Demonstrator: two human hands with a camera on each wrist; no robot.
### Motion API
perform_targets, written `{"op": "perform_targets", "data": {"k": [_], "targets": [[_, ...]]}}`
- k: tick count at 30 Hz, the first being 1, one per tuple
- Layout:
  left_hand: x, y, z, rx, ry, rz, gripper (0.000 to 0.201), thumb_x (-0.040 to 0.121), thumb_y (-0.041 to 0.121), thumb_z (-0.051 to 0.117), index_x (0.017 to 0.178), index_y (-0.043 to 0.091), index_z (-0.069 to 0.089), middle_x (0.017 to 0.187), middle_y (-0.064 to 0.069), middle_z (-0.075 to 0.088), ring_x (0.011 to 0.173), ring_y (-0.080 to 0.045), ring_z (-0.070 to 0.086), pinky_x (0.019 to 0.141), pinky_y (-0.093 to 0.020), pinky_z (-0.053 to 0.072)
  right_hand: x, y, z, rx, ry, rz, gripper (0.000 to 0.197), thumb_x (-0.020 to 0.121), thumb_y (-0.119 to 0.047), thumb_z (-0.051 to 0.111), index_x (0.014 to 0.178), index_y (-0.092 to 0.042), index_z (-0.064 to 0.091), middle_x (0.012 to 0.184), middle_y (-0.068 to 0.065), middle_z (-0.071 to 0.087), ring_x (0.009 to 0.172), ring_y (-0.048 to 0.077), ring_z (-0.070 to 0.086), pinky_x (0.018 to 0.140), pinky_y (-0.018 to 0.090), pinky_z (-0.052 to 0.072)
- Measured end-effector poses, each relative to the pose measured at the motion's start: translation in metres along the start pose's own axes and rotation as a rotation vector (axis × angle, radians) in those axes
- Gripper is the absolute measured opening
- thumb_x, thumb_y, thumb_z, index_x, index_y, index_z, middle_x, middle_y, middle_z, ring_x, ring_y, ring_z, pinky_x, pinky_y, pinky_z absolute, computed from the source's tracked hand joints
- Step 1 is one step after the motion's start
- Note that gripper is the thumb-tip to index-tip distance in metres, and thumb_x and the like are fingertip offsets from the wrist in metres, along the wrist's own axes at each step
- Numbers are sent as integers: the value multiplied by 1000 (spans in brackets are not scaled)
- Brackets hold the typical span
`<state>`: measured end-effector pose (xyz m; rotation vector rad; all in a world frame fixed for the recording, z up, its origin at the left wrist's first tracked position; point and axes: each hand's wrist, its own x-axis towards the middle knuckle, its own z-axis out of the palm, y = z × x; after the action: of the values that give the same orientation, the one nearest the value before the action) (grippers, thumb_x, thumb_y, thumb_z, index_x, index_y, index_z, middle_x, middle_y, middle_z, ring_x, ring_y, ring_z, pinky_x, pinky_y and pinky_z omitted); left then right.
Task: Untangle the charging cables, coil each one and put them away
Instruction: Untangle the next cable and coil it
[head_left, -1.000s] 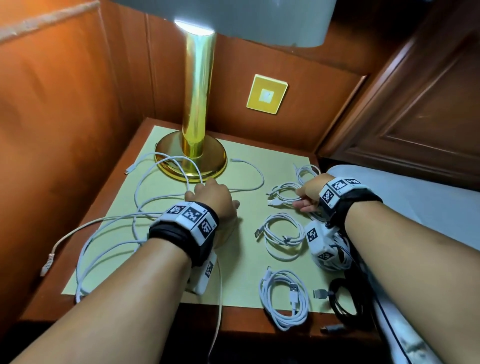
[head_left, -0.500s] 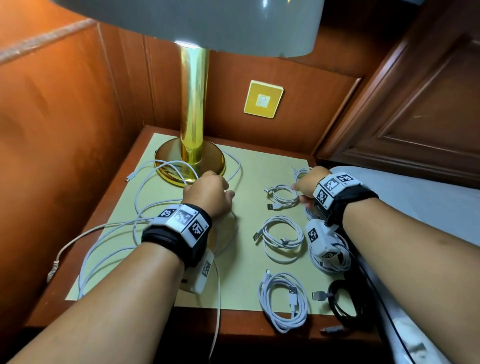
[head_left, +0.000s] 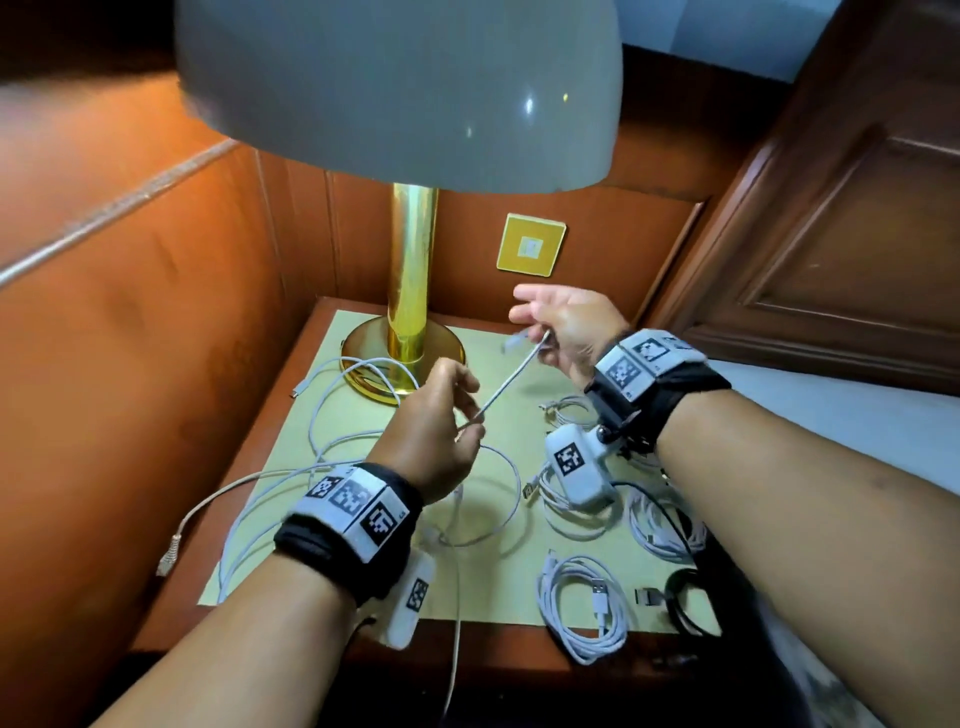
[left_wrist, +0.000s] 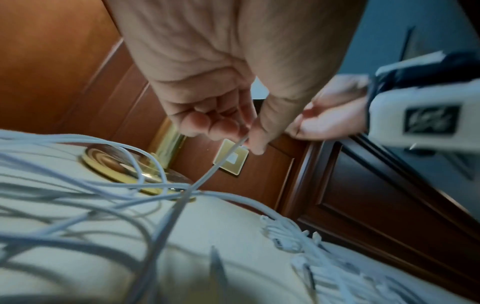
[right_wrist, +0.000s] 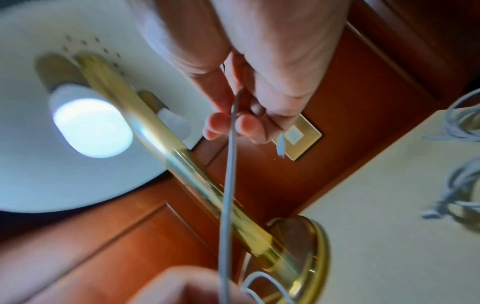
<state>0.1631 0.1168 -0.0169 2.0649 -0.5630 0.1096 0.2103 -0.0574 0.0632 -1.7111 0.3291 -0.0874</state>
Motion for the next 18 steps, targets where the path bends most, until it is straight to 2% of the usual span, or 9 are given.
{"op": "perform_targets", "data": {"k": [2, 4, 7, 9, 10, 12, 14, 16, 18], "targets": [[-2, -11, -4, 181, -55, -38, 21, 86, 4, 63, 99, 18, 55, 91, 6, 61, 79, -5, 54, 66, -15, 32, -11, -20, -2, 91, -6, -65, 30, 102, 0, 39, 114, -8, 64, 84, 3, 66, 52, 5, 49, 45, 20, 35], [-6, -18, -7, 275, -61, -74, 14, 88, 8, 64, 95, 19, 59, 95, 4, 56, 93, -16, 53, 72, -18, 29, -27, -41, -9, 178, 1, -94, 31, 101, -1, 38, 106, -12, 66, 81, 2, 64, 50, 4, 48, 46, 20, 37], [-14, -22, -11, 270, 19, -109, 7, 90, 13, 68, 91, 18, 63, 94, 0, 58, 90, -20, 54, 72, -22, 29, -57, -61, -20, 135, 1, -144, 26, 98, -4, 44, 104, -11, 68, 79, 3, 64, 47, 5, 44, 47, 22, 34], [-22, -22, -13, 224, 109, -58, 9, 88, 12, 70, 85, 18, 64, 85, 1, 60, 83, -21, 56, 69, -24, 32, -78, -59, -23, -86, -10, -225, 19, 97, -9, 53, 102, -11, 70, 81, 4, 67, 46, 4, 44, 46, 22, 33], [-25, -20, -15, 199, 156, -22, 9, 87, 11, 72, 84, 17, 66, 82, 2, 61, 79, -19, 55, 68, -24, 34, -88, -55, -21, -258, -24, -281, 15, 95, -12, 59, 101, -12, 73, 85, 4, 70, 48, 4, 50, 47, 22, 39], [-33, -16, -19, 145, 224, 49, 5, 86, 11, 74, 85, 16, 71, 81, 3, 65, 73, -15, 54, 68, -22, 39, -108, -44, -14, -685, -119, -364, 17, 90, -25, 70, 104, -16, 76, 98, -1, 74, 75, 6, 67, 71, 25, 55], [-41, -13, -23, 72, 269, 111, 5, 86, 12, 75, 87, 16, 71, 82, 2, 68, 71, -15, 58, 69, -25, 47, -124, -26, -1, -1051, -235, -352, 42, 84, -45, 74, 118, -21, 72, 113, -6, 72, 105, 10, 65, 92, 24, 47], [-48, -9, -28, -12, 298, 169, 4, 87, 14, 74, 89, 16, 71, 82, 2, 69, 72, -17, 63, 70, -29, 53, -133, -7, 13, -1203, -296, -298, 62, 80, -57, 73, 130, -20, 64, 125, -6, 67, 118, 13, 59, 98, 24, 42], [-55, -5, -33, -66, 331, 233, 5, 86, 15, 72, 91, 15, 71, 84, 2, 69, 73, -16, 64, 70, -31, 56, -133, 7, 26, -1253, -291, -313, 47, 87, -51, 68, 122, -20, 67, 116, -2, 70, 112, 18, 62, 94, 29, 46]]}}
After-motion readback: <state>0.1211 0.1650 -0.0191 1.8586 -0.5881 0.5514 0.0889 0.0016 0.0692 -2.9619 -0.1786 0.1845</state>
